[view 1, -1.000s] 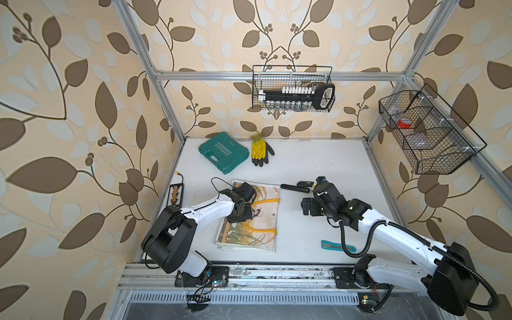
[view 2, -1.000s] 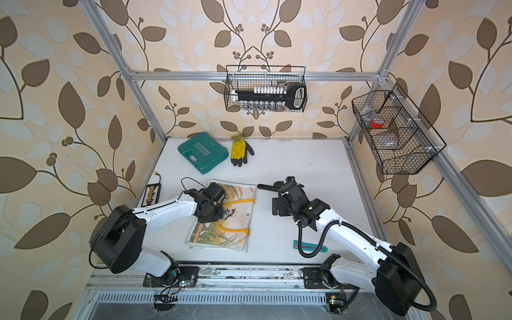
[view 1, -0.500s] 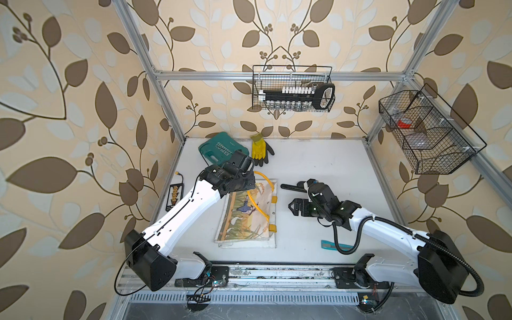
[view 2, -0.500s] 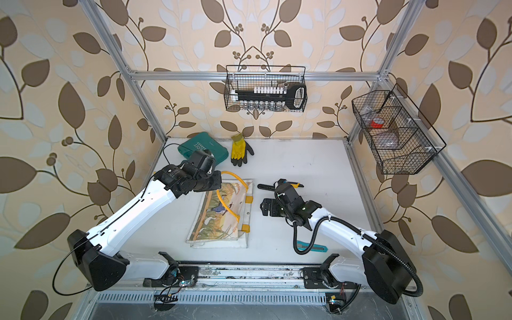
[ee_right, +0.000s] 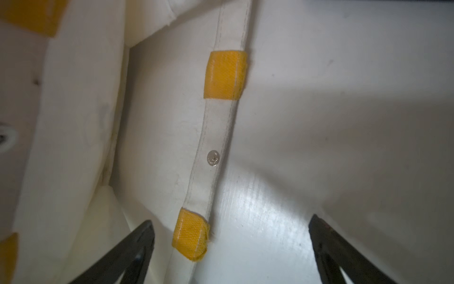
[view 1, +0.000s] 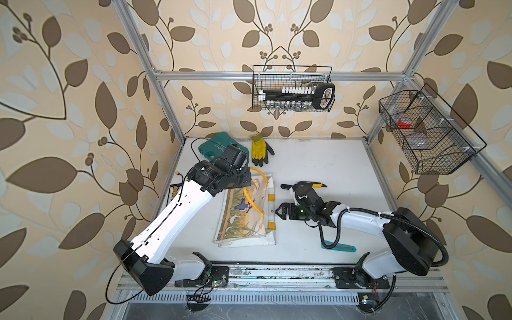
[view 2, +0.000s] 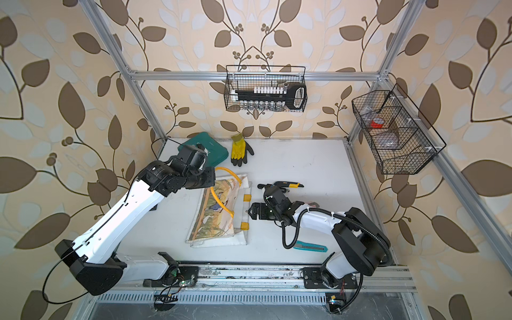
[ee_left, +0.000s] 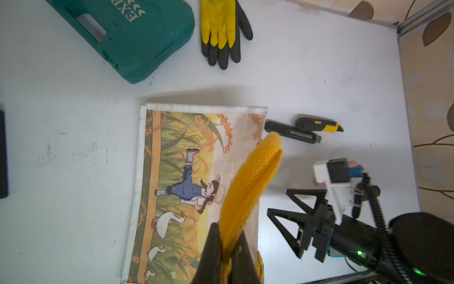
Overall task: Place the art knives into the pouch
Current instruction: Pick up the pouch from the center of the board.
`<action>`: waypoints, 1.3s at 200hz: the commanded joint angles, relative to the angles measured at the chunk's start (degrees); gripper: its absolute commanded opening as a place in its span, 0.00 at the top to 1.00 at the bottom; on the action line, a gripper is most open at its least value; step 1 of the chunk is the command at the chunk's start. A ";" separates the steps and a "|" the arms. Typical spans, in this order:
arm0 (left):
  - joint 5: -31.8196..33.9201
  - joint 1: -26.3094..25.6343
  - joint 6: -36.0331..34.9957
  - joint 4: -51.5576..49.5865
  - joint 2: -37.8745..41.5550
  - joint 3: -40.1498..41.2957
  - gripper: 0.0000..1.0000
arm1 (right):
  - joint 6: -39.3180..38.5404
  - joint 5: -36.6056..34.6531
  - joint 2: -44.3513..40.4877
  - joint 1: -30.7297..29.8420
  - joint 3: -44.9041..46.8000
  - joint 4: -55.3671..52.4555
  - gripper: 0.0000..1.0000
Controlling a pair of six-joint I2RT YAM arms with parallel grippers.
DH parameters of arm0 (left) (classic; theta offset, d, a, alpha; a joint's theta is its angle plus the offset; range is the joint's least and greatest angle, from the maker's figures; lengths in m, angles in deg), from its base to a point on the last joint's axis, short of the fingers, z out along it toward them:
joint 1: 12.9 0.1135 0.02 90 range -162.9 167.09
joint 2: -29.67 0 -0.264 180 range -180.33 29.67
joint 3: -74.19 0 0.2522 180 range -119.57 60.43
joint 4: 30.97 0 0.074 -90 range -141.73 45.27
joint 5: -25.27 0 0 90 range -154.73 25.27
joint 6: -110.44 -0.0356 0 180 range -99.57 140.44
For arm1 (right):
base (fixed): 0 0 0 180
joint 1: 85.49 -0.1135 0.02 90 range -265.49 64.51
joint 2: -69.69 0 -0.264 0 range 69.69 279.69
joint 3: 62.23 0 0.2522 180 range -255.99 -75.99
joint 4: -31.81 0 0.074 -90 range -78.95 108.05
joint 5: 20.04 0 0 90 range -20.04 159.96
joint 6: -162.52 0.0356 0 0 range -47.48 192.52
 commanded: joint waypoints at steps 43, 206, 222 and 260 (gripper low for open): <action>0.82 -1.14 -0.37 -1.86 6.33 -7.99 1.00 | 3.18 1.86 7.84 -4.48 -8.50 5.94 0.01; 8.09 -0.99 0.13 -3.64 15.79 -5.74 1.00 | -12.12 -5.12 -5.64 -4.72 -19.69 -17.93 1.00; 9.43 -1.04 0.48 -3.73 16.31 -3.99 1.00 | -12.92 -4.82 -7.14 -4.11 -20.87 -19.75 1.00; 10.51 -1.06 2.09 -3.35 17.67 2.25 1.00 | -14.28 -3.28 -6.78 -3.97 -23.20 -22.57 1.00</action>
